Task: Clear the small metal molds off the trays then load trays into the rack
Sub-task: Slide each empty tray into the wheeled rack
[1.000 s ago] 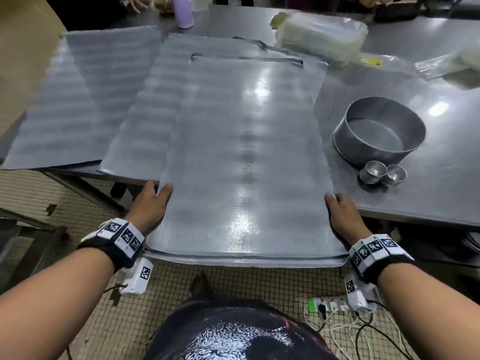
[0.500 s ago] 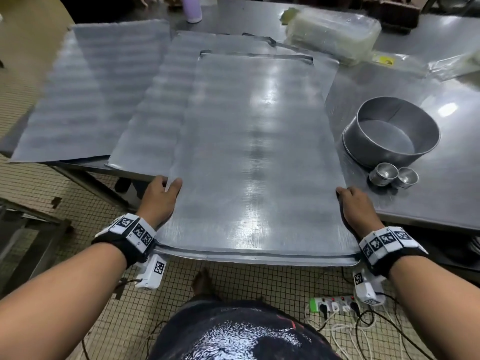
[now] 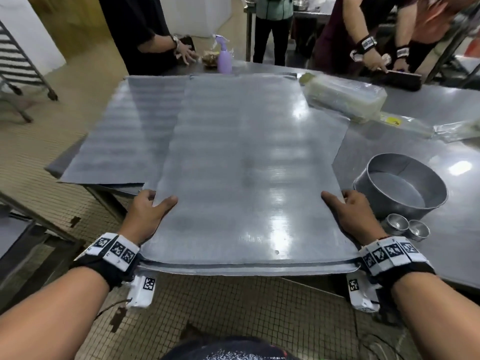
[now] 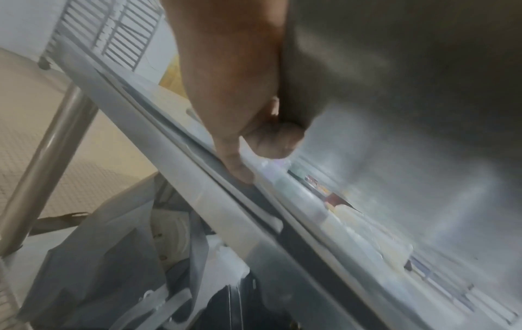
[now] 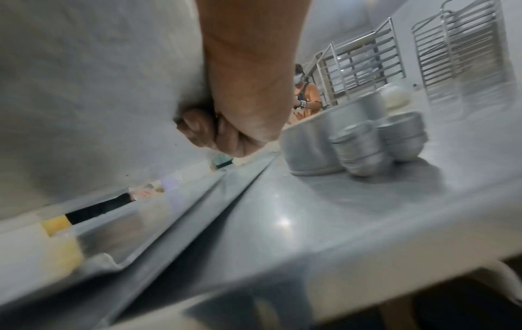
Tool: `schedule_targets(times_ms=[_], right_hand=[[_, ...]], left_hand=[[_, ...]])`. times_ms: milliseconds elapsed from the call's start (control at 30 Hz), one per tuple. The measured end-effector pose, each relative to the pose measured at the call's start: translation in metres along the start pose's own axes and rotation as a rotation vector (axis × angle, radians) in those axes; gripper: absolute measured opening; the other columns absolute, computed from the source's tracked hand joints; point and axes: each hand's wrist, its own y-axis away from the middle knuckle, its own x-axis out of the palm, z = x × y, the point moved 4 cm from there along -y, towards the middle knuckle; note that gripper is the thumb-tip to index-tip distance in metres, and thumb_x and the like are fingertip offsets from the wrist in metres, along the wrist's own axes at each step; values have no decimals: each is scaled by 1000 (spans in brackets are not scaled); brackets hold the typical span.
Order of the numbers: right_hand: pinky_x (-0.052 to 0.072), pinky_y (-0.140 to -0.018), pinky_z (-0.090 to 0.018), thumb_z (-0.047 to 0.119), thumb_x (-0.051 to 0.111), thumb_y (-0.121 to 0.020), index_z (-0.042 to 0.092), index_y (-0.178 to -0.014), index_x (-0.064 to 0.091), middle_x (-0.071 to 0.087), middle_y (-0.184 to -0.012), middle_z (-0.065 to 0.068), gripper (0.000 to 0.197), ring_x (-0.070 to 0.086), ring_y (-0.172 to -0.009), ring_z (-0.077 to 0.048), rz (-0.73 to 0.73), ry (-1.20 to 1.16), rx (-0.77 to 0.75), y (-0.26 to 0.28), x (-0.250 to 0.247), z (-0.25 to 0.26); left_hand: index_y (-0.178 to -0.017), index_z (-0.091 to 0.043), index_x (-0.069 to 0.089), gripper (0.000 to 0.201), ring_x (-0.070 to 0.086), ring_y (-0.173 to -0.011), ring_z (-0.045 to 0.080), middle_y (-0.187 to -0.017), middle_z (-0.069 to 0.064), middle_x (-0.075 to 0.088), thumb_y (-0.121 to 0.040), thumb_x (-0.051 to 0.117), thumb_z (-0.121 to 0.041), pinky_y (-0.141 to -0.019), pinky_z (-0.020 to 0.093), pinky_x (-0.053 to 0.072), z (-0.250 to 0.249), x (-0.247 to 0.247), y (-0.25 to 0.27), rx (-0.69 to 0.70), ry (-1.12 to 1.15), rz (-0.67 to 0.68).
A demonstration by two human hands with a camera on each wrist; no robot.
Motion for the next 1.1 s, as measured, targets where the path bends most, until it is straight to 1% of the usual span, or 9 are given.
schedule_targets(times_ms=[133,200,333,433,567,733,867,967,1100], right_hand=[[51,-97,-48,64,81,-69,11,-117,62,63,-115,-1,74,64,-107,-23,38,-95,-106,-9,45,96],[52,-98,-51,54,90,-62,11,-99,61,64,-105,-6,64,66,-101,-22,81,-178,-153,-18,72,142],[58,-88,-43,64,89,-53,8,-96,64,69,-95,-12,75,69,-88,-14,147,-187,-290,-35,135,232],[51,-59,-40,60,81,-66,5,-84,67,69,-80,-20,60,58,-61,-17,173,-92,-431,-30,183,293],[50,-57,-36,53,81,-73,12,-76,69,70,-67,-6,43,61,-58,-21,290,-63,-604,-18,251,363],[53,-62,-32,62,80,-69,17,-93,72,75,-77,1,52,70,-69,-19,441,-70,-753,-13,330,428],[60,-69,-42,55,84,-70,16,-102,70,77,-81,3,52,74,-70,-14,594,-140,-793,-4,366,446],[52,-58,-32,31,81,-82,9,-105,68,75,-79,-3,35,70,-59,-4,672,-223,-781,0,360,443],[53,-64,-32,30,81,-82,9,-110,67,77,-76,0,37,72,-63,-8,722,-259,-772,-23,357,445]], left_hand=[[-102,-11,66,20,62,-79,-2,-88,-9,68,-89,75,-24,-62,12,47,-16,-69,-18,24,53,-114],[-105,-9,66,23,62,-80,-2,-89,-11,68,-89,75,-22,-60,9,48,-18,-112,-26,45,68,-178],[-95,-17,67,13,69,-73,-4,-86,-10,71,-88,76,-22,-58,12,52,-19,-200,-34,30,147,-311],[-93,-18,69,25,73,-80,4,-87,-6,76,-80,83,-33,-72,29,58,-9,-261,-28,36,212,-427],[-98,-11,65,23,71,-81,10,-80,-10,77,-83,81,-21,-60,17,54,5,-335,-2,8,259,-597],[-109,-11,65,46,75,-88,20,-99,2,77,-75,85,-35,-74,33,60,23,-401,51,-60,192,-802],[-111,-8,63,47,75,-81,14,-97,1,76,-77,85,-33,-66,26,58,13,-423,86,-93,130,-901],[-106,-10,63,38,72,-70,-1,-92,-5,74,-80,84,-26,-60,18,54,-4,-413,93,-112,95,-936],[-105,-7,62,31,71,-66,-1,-80,-10,75,-82,81,-15,-58,19,54,-17,-387,99,-125,134,-1016]])
